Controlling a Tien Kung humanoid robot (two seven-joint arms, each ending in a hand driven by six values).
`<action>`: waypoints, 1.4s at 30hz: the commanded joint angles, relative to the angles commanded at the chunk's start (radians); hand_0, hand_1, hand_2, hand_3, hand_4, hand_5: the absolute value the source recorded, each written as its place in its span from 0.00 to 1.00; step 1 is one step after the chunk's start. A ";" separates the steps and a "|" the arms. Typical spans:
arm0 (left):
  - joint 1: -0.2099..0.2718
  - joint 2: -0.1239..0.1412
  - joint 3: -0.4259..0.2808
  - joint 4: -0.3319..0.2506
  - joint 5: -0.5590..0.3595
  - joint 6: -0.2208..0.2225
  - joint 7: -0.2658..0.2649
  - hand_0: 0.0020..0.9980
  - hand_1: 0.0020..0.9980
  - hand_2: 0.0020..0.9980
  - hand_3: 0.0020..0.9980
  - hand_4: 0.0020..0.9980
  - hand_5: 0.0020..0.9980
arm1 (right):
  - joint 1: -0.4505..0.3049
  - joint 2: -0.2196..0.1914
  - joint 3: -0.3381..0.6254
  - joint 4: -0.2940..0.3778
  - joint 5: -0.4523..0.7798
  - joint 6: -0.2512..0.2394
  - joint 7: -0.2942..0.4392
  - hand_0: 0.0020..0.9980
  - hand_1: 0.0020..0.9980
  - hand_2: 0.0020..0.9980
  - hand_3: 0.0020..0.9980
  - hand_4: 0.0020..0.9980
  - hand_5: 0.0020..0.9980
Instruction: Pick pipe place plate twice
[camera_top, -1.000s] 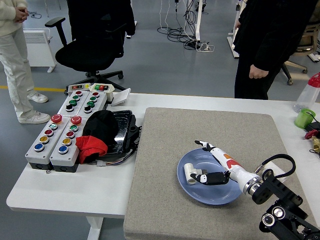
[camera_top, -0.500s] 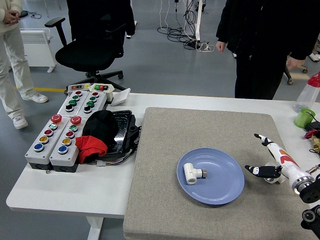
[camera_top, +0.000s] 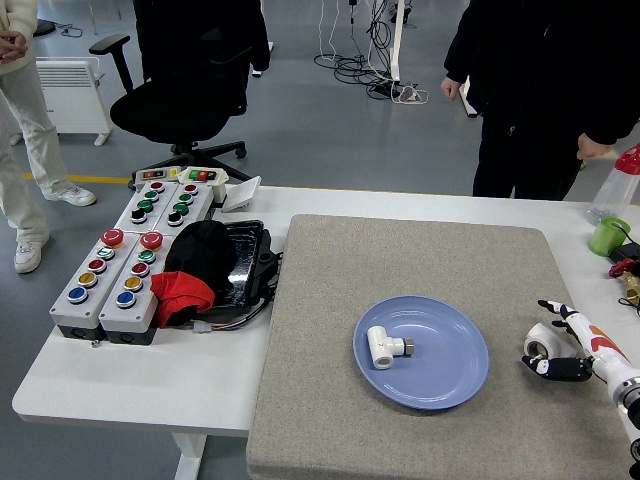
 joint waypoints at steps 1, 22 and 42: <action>0.001 0.000 -0.001 0.000 0.001 0.000 0.000 0.66 0.62 0.63 0.57 0.41 1.00 | 0.000 0.001 -0.002 -0.003 0.001 -0.001 0.000 0.72 0.75 0.84 0.87 0.80 0.33; -0.004 0.000 0.004 0.004 -0.005 0.002 -0.007 0.66 0.62 0.64 0.57 0.41 1.00 | 0.008 -0.003 -0.002 0.014 0.023 -0.028 0.016 0.21 0.36 0.51 0.62 0.56 0.12; -0.010 0.003 0.019 0.002 -0.024 0.002 -0.006 0.66 0.62 0.64 0.57 0.40 1.00 | 0.109 0.038 -0.252 0.188 0.030 -0.037 0.006 0.25 0.41 0.51 0.61 0.55 0.12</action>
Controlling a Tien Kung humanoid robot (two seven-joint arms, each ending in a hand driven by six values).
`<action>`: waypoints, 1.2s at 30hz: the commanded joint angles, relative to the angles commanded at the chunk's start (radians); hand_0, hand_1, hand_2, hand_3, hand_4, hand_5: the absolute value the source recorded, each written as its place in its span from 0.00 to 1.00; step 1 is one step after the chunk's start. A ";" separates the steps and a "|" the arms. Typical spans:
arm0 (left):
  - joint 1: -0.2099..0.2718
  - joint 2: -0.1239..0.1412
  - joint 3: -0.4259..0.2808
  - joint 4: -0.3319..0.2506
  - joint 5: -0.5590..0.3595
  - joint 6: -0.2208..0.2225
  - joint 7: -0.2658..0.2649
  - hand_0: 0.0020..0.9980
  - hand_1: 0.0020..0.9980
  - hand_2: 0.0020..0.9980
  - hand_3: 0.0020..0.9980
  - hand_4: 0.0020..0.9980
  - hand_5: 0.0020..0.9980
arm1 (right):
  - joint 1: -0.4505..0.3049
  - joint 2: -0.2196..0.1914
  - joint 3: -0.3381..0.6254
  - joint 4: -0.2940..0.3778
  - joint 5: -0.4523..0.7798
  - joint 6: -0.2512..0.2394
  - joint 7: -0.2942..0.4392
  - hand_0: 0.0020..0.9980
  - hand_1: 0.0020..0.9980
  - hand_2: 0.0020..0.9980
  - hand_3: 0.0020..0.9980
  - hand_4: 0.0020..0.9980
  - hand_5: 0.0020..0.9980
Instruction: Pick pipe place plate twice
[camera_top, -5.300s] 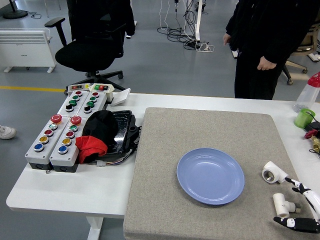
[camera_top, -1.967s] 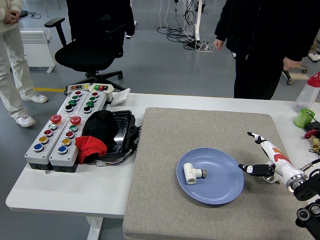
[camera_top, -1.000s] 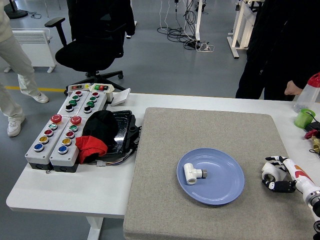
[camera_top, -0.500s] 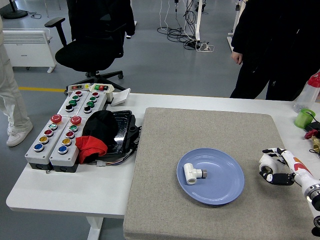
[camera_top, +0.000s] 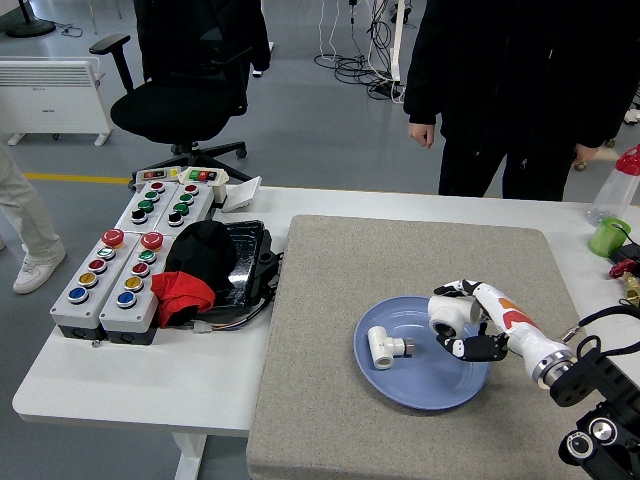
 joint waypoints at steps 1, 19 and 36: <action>0.000 0.000 0.000 0.000 -0.001 0.000 0.000 0.66 0.62 0.64 0.57 0.40 1.00 | 0.000 0.001 -0.007 -0.002 -0.003 0.000 0.000 0.25 0.41 0.51 0.61 0.55 0.12; -0.002 0.001 0.001 0.000 -0.002 0.001 0.000 0.66 0.62 0.64 0.57 0.41 1.00 | -0.017 0.000 -0.016 -0.025 -0.014 0.078 0.013 1.00 0.94 1.00 0.99 0.85 0.36; 0.003 -0.001 -0.004 -0.001 0.006 -0.001 0.002 0.66 0.62 0.64 0.57 0.41 1.00 | -0.068 -0.006 0.196 -0.043 0.153 -0.103 0.119 0.98 0.90 1.00 0.95 0.81 0.36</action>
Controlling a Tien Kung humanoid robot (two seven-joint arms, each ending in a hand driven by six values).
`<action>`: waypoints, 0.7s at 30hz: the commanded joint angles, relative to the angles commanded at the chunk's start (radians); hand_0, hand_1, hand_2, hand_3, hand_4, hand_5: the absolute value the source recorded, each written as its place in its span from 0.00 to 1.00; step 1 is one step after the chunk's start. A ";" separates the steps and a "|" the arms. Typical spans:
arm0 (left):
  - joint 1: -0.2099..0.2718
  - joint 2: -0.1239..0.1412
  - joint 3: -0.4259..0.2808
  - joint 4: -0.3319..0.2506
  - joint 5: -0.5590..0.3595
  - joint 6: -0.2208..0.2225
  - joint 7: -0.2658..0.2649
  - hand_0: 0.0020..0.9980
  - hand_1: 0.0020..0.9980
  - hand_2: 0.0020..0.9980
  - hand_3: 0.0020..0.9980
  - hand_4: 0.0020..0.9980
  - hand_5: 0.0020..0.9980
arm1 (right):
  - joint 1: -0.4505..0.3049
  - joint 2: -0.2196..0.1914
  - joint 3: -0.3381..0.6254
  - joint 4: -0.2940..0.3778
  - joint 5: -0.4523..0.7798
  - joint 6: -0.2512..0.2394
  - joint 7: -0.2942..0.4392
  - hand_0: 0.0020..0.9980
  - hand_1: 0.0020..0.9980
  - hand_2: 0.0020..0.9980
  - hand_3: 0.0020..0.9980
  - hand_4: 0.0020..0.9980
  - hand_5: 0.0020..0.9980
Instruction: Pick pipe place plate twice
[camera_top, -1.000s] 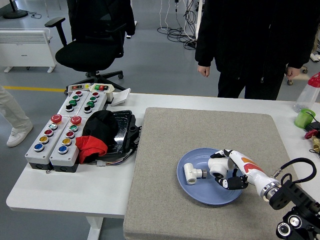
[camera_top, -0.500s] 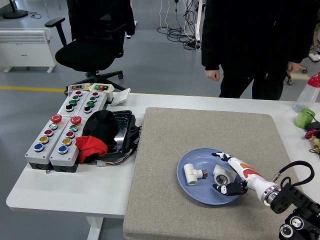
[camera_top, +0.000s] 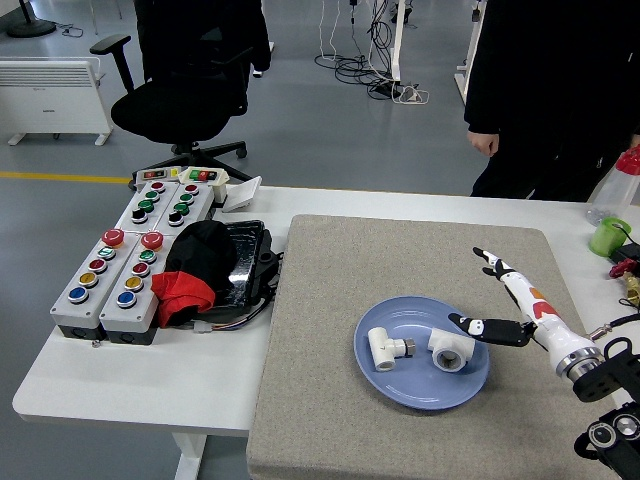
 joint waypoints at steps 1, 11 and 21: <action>0.001 0.000 0.000 0.000 0.000 0.000 0.000 0.66 0.62 0.64 0.57 0.41 1.00 | -0.008 0.000 0.022 -0.012 0.039 -0.030 0.015 0.98 0.90 1.00 0.95 0.81 0.36; 0.011 -0.001 -0.015 -0.002 0.024 -0.005 0.005 0.66 0.62 0.64 0.57 0.41 1.00 | -0.144 -0.006 0.247 -0.028 0.407 -0.073 0.103 0.87 0.82 0.91 0.85 0.53 0.36; 0.015 -0.002 -0.038 0.001 0.055 -0.008 0.004 0.66 0.62 0.64 0.57 0.41 1.00 | -0.311 0.023 0.419 0.030 0.685 -0.022 0.128 0.77 0.73 0.76 0.76 0.49 0.39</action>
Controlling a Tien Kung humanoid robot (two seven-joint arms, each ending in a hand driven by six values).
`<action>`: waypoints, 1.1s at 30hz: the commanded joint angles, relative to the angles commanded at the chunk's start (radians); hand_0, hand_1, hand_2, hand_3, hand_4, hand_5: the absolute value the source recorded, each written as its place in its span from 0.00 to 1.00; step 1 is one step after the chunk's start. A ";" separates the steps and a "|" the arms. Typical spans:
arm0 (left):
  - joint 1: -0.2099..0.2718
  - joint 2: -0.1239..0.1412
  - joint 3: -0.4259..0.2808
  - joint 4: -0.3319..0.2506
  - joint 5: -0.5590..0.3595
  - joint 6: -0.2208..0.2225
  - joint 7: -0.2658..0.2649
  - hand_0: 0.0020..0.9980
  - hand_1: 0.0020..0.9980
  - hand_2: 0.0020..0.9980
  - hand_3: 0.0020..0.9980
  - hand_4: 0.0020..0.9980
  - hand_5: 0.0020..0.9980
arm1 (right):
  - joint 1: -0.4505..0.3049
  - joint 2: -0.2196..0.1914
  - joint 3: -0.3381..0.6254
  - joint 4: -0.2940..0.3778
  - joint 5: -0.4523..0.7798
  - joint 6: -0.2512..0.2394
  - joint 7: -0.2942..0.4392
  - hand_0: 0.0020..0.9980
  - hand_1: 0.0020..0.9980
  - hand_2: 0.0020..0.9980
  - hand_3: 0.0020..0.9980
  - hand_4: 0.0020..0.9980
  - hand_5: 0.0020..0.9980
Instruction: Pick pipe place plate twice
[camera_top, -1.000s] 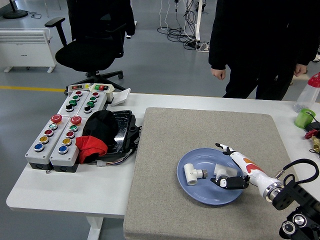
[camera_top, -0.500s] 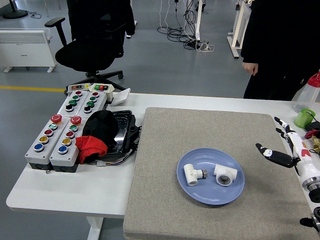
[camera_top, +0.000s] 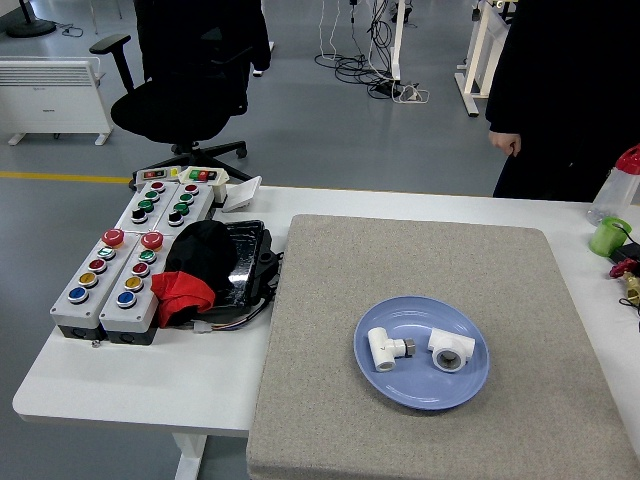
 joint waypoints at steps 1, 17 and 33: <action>0.000 0.000 -0.001 0.001 0.001 0.000 -0.001 0.66 0.62 0.64 0.57 0.41 1.00 | -0.016 0.000 0.014 0.011 0.032 0.022 -0.006 0.74 0.72 0.74 0.75 0.49 0.42; -0.015 0.005 0.007 0.002 -0.010 0.002 -0.003 0.66 0.62 0.64 0.57 0.41 1.00 | -0.025 0.000 0.066 0.053 0.236 0.160 -0.082 0.70 0.67 0.68 0.69 0.47 0.43; -0.019 0.005 0.009 0.002 -0.012 0.002 -0.003 0.66 0.62 0.64 0.57 0.41 1.00 | -0.024 0.001 0.062 0.048 0.211 0.170 -0.090 0.70 0.67 0.67 0.67 0.46 0.45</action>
